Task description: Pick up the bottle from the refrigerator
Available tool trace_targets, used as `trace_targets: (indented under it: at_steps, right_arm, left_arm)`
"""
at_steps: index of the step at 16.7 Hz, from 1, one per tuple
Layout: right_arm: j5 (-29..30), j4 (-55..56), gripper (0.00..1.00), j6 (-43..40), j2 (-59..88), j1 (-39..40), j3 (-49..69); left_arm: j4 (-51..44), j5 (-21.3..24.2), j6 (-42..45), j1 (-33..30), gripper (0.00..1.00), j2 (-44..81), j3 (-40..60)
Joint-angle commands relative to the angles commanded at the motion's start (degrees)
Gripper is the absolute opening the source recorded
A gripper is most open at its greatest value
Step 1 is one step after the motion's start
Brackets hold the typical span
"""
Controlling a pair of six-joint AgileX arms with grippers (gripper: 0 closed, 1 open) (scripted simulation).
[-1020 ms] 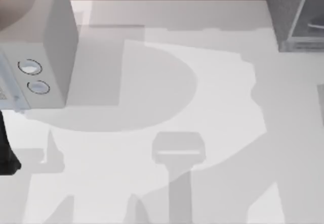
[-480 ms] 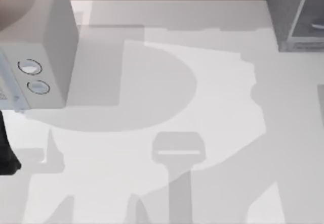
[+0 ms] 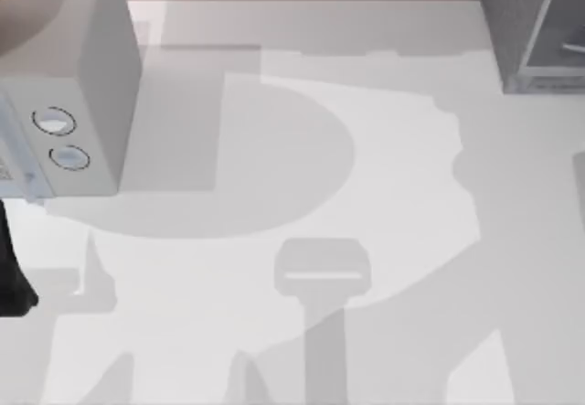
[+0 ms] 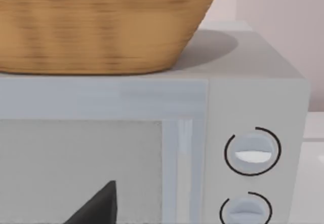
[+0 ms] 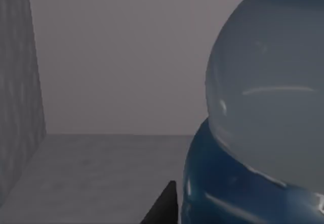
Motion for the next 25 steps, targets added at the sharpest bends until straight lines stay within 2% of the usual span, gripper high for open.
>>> trace_targets:
  at_steps: [7,13,22,25]
  right_arm:
    - [-0.1,-8.5,0.00,0.1,-7.1,0.0,1.3]
    - [-0.2,-8.3,0.00,0.1,-7.8,-0.1,0.5]
    - [-2.3,0.3,0.00,0.3,-20.5,-1.9,-21.5]
    - [-2.7,2.1,0.00,0.3,-23.1,-2.4,-25.5]
  left_arm:
    - [0.0,0.0,0.0,0.0,1.00,0.0,0.0]
    - [0.0,0.0,0.0,0.0,1.00,0.0,0.0]
    - [0.0,0.0,0.0,0.0,1.00,0.0,0.0]
    - [0.0,0.0,0.0,0.0,1.00,0.0,0.0]
